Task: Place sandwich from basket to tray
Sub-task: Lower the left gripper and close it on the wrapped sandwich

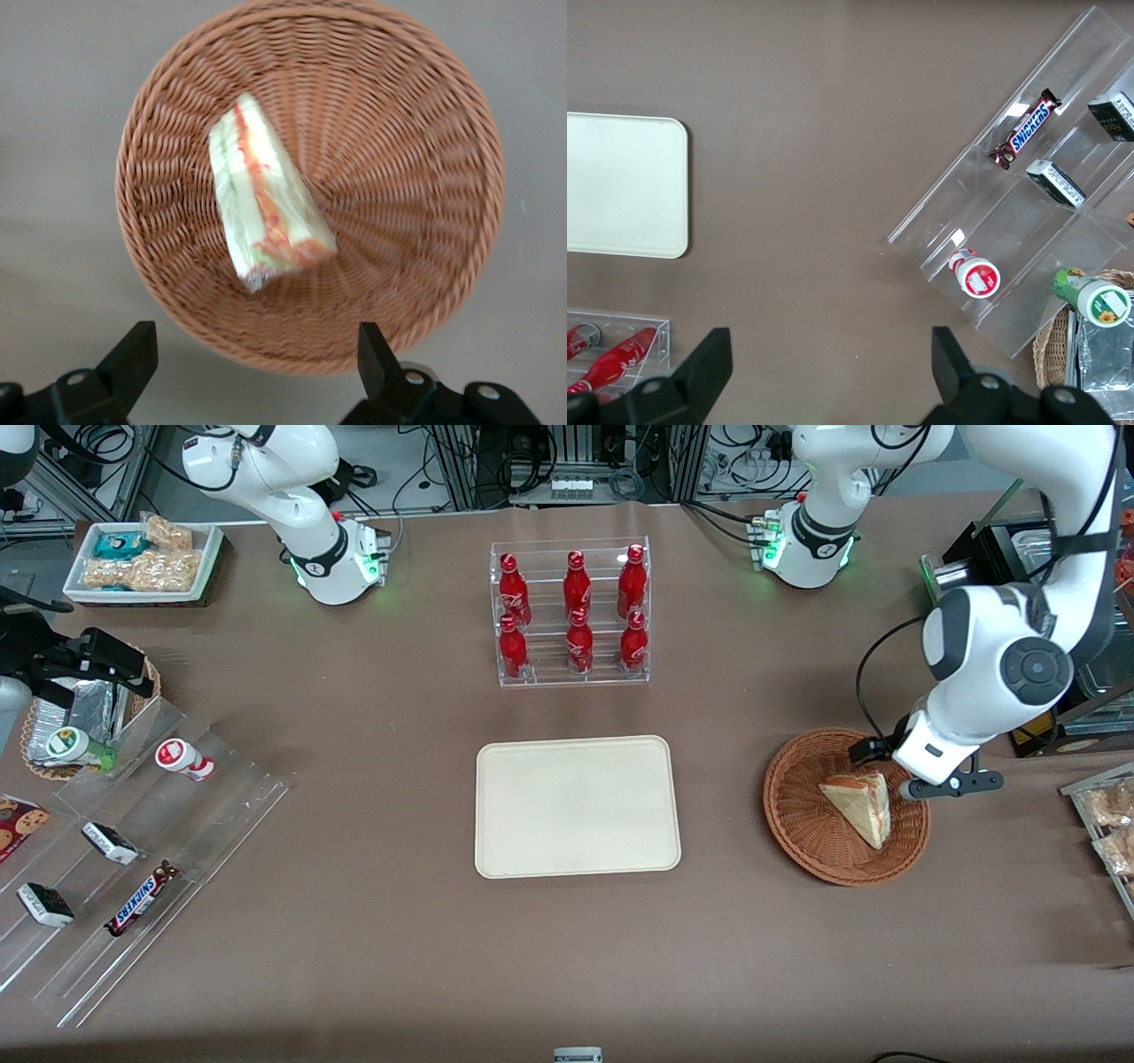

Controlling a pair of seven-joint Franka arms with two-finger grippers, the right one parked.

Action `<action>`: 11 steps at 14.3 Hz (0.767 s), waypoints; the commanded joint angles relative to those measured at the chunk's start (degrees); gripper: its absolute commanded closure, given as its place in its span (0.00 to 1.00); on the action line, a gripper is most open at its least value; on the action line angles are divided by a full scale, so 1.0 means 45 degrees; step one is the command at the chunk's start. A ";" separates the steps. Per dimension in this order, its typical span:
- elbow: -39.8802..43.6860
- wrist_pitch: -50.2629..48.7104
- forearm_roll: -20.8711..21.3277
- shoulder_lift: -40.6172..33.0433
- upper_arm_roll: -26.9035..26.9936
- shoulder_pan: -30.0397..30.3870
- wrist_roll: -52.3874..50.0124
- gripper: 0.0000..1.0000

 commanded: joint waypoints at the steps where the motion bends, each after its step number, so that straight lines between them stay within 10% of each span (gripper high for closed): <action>1: 0.0319 0.1079 0.0104 0.0948 -0.0069 -0.0009 -0.4142 0.00; 7: 0.0300 0.2506 0.0046 0.1827 -0.0050 0.0302 -0.5736 0.00; 8: 0.0320 0.2858 0.0027 0.2081 -0.0050 0.0303 -0.6165 0.11; 10: 0.0281 0.3542 0.0046 0.2512 -0.0069 0.0303 -0.7104 0.74; 11: 0.0261 0.3564 0.0065 0.2552 -0.0069 0.0303 -0.7087 0.90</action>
